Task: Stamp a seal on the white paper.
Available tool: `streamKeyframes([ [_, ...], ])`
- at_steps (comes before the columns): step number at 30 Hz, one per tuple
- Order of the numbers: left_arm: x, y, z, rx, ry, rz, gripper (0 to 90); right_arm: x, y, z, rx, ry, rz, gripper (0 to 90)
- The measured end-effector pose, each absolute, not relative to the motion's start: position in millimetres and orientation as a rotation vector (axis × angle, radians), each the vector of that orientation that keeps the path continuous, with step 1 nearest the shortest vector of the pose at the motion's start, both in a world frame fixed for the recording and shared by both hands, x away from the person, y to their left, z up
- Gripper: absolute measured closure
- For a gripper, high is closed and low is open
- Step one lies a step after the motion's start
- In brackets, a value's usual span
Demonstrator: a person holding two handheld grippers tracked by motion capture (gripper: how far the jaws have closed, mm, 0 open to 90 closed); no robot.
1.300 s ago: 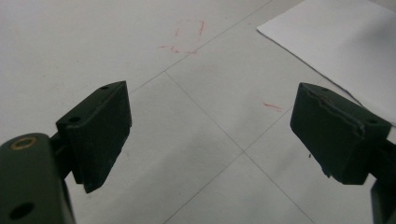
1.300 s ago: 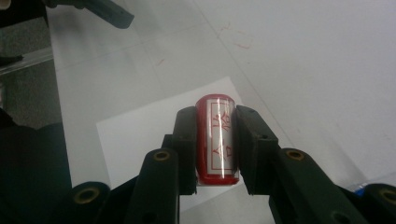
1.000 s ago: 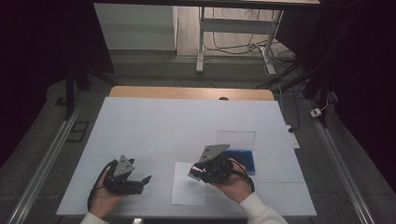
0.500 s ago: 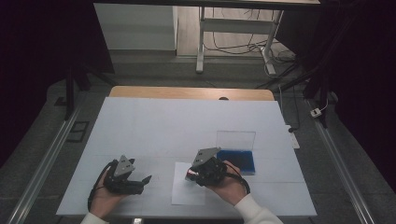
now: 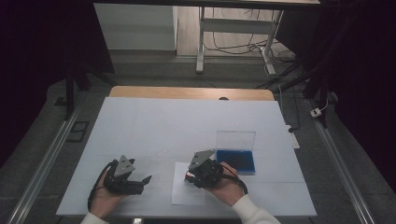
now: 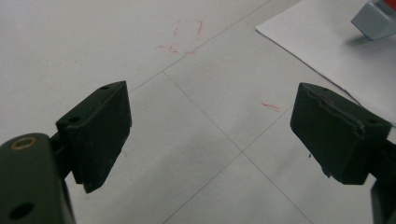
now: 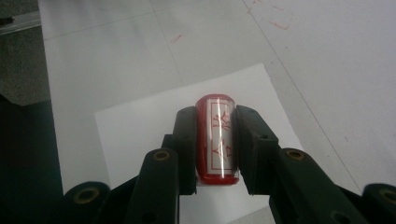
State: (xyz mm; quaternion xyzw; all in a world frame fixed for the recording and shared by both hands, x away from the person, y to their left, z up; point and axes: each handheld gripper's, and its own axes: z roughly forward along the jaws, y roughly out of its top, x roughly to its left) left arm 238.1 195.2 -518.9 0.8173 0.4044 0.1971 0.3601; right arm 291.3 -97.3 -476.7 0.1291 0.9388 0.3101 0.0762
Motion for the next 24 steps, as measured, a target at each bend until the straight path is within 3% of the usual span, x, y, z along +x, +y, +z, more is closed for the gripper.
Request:
streamKeyframes([
  [24,238,195,-520,2.116,1.042,0.51,13.1,293,-93,-490,0.388,2.816,0.91,69.6],
])
